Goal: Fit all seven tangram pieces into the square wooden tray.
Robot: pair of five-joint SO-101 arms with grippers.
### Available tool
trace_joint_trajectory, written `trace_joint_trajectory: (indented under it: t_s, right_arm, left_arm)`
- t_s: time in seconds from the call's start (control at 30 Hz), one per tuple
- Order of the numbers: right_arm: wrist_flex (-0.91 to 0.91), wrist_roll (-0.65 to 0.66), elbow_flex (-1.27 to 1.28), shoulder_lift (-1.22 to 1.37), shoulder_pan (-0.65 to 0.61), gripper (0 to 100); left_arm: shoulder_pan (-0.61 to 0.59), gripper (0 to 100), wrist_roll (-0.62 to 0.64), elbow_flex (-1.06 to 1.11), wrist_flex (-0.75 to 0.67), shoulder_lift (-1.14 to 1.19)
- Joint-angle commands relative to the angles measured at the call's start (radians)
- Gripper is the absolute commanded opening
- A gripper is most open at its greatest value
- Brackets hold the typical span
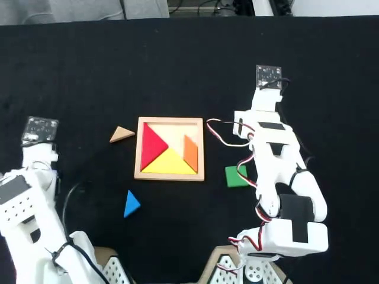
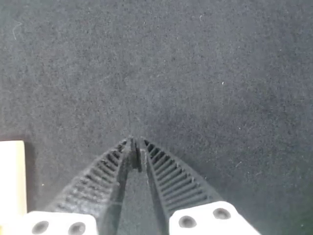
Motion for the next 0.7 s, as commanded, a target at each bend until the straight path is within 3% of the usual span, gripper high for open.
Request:
trace_joint_trajectory:
  t_s: [0.0, 0.13, 0.37, 0.53, 0.67]
  right_arm:
    - [-0.018, 0.006, -0.051, -0.005, -0.008, 1.1]
    - [-0.018, 0.006, -0.051, -0.004, -0.008, 1.1]
    - [-0.018, 0.006, -0.051, -0.004, -0.009, 1.1]
    - [-0.02, 0.006, -0.051, -0.002, -0.009, 1.1]
    - [-0.021, 0.006, -0.051, -0.002, -0.011, 1.1]
  left_arm:
    - [0.019, 20, 0.302, -0.025, -0.034, -0.017]
    - [-0.004, 21, 0.417, -0.062, -0.037, 0.068]
    - [-0.03, 25, 0.417, -0.216, -0.041, 0.41]
    - [-0.114, 26, 0.512, -0.367, -0.041, 0.609]
    - [-0.091, 32, 0.526, -0.392, -0.074, 0.718]
